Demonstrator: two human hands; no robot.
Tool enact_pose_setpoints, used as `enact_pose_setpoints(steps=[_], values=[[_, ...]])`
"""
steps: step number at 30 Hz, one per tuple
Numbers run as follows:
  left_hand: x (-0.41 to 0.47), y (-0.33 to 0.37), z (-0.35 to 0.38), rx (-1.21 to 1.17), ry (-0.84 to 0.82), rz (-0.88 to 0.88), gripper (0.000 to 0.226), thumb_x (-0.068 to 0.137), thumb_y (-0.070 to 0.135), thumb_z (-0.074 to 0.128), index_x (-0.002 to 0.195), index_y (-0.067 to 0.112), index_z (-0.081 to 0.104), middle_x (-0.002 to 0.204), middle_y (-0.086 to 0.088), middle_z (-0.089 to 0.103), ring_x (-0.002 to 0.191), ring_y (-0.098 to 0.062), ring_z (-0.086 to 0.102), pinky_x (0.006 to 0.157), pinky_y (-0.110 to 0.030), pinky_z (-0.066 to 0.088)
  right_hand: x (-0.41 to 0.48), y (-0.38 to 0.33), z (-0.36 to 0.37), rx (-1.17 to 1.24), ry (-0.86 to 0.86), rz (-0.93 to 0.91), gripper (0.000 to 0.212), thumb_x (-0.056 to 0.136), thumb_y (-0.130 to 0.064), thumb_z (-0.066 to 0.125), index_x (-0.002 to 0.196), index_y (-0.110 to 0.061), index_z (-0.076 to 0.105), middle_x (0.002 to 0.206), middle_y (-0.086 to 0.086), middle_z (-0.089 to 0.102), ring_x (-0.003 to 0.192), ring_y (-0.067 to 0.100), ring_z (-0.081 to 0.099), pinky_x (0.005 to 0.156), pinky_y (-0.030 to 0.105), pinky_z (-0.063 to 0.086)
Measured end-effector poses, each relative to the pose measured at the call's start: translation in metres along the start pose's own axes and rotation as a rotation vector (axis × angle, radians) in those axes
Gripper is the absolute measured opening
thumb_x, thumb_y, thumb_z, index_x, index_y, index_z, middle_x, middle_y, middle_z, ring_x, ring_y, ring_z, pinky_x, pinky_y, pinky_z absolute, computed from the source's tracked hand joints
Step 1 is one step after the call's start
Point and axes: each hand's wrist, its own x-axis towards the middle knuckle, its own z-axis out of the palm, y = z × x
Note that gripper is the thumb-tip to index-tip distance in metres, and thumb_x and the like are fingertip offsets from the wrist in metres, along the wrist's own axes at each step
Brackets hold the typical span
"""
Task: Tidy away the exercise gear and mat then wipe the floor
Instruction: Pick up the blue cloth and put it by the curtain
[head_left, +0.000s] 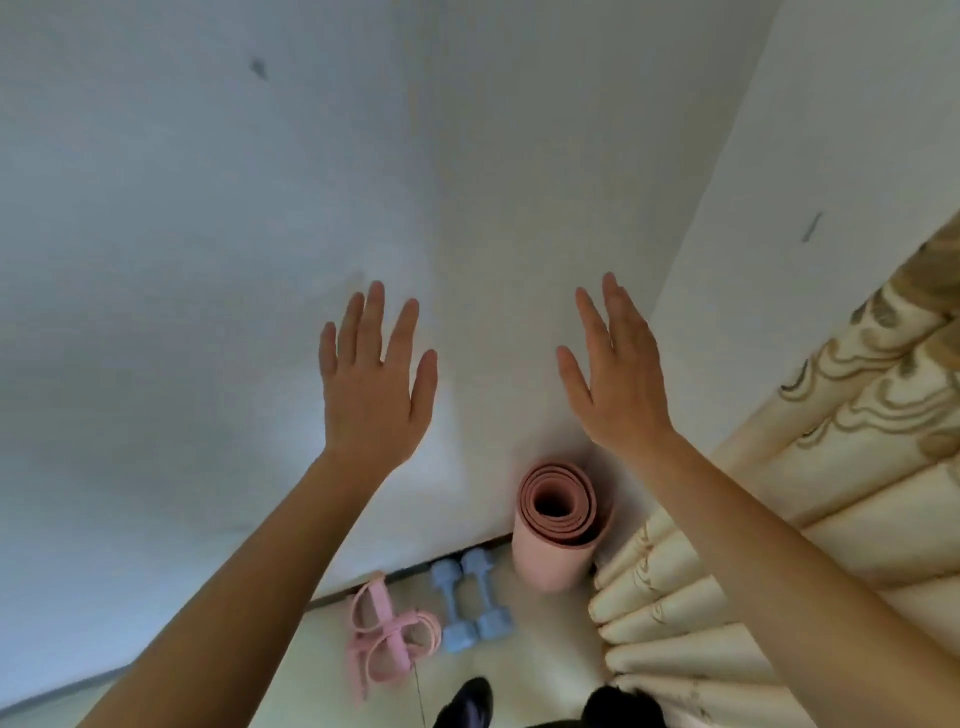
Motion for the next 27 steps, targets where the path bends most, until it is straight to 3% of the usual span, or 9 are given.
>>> enact_pose_setpoints(steps=[4,10,17,27], values=[[-0.027,-0.020,-0.068,0.163,0.026,-0.235,0.059,0.103,0.044,0.031,0.155,0.017,0.023,0.163,-0.015,0.010,0.151,-0.033,0.007,0.118,-0.057,0.016,0.037,-0.051,-0.004,0.128,-0.019,-0.184,0.065,0.103,-0.034,0.047,0.158,-0.013,0.020,0.166,0.016,0.006,0.154,0.031,0.009,0.120,0.053,0.022],[-0.146,-0.030,-0.180,0.419,0.105,-0.586,0.064,0.101,0.046,0.033,0.156,0.016,0.020,0.164,-0.015,0.005,0.152,-0.031,0.001,0.119,-0.057,0.013,0.019,-0.159,0.007,0.348,-0.125,-0.509,0.068,0.102,-0.033,0.048,0.159,-0.011,0.017,0.166,0.018,0.004,0.154,0.032,0.006,0.122,0.052,0.018],[-0.286,-0.067,-0.320,0.702,0.146,-0.824,0.064,0.101,0.045,0.034,0.155,0.013,0.024,0.162,-0.020,0.010,0.150,-0.037,0.008,0.116,-0.060,0.018,-0.066,-0.348,0.007,0.579,-0.256,-0.790,0.070,0.102,-0.035,0.046,0.160,-0.014,0.012,0.167,0.015,-0.001,0.155,0.029,0.003,0.122,0.052,0.017],[-0.529,-0.146,-0.490,0.917,0.160,-1.190,0.065,0.099,0.046,0.032,0.152,0.010,0.028,0.159,-0.024,0.017,0.147,-0.042,0.015,0.114,-0.062,0.022,-0.223,-0.654,0.018,0.737,-0.260,-1.208,0.071,0.100,-0.034,0.050,0.159,-0.011,0.017,0.166,0.020,0.004,0.154,0.034,0.008,0.121,0.054,0.019]])
